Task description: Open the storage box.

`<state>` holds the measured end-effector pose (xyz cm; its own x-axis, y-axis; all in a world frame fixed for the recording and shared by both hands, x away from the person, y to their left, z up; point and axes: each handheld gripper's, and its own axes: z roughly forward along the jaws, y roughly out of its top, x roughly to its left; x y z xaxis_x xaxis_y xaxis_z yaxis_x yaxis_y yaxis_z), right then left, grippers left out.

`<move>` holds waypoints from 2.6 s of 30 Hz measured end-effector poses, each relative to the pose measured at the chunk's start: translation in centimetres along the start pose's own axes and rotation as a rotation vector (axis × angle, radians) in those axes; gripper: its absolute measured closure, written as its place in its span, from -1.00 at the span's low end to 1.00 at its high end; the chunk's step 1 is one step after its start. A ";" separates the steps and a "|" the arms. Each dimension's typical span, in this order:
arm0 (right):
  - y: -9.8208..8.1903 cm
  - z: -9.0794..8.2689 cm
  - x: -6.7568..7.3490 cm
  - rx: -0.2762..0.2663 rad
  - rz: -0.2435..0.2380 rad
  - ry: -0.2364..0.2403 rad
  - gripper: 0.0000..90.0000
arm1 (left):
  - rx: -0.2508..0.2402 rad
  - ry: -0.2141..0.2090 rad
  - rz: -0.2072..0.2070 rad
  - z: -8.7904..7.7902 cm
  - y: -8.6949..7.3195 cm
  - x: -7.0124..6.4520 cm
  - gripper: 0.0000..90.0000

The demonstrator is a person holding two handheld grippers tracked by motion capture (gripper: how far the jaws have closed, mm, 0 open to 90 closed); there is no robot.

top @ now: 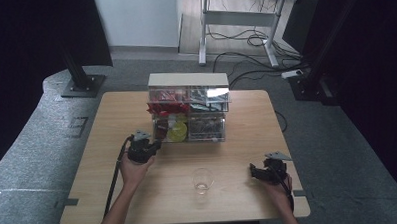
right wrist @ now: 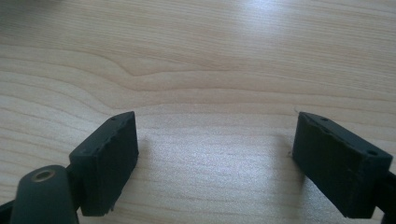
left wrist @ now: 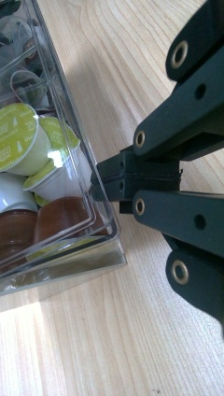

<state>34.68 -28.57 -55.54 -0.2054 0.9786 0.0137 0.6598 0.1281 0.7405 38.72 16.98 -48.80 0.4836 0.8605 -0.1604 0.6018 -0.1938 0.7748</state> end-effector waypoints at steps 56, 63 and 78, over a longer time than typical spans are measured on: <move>0.0 0.0 0.0 0.000 0.014 -0.014 -0.68 | -0.087 -0.010 -0.005 -1.8 4.4 0.4 1.00; 0.0 -0.1 -0.1 0.001 0.011 -0.011 -0.68 | -0.092 -0.002 0.000 -1.7 4.8 0.5 1.00; -0.2 -0.2 -0.2 0.002 0.016 -0.013 -0.68 | -0.100 -0.009 0.018 -1.6 6.4 0.1 1.00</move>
<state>34.44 -28.81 -55.52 -0.1849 0.9826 0.0167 0.6642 0.1125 0.7390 41.62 16.62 -42.86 0.4997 0.8528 -0.1517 0.5267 -0.1602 0.8348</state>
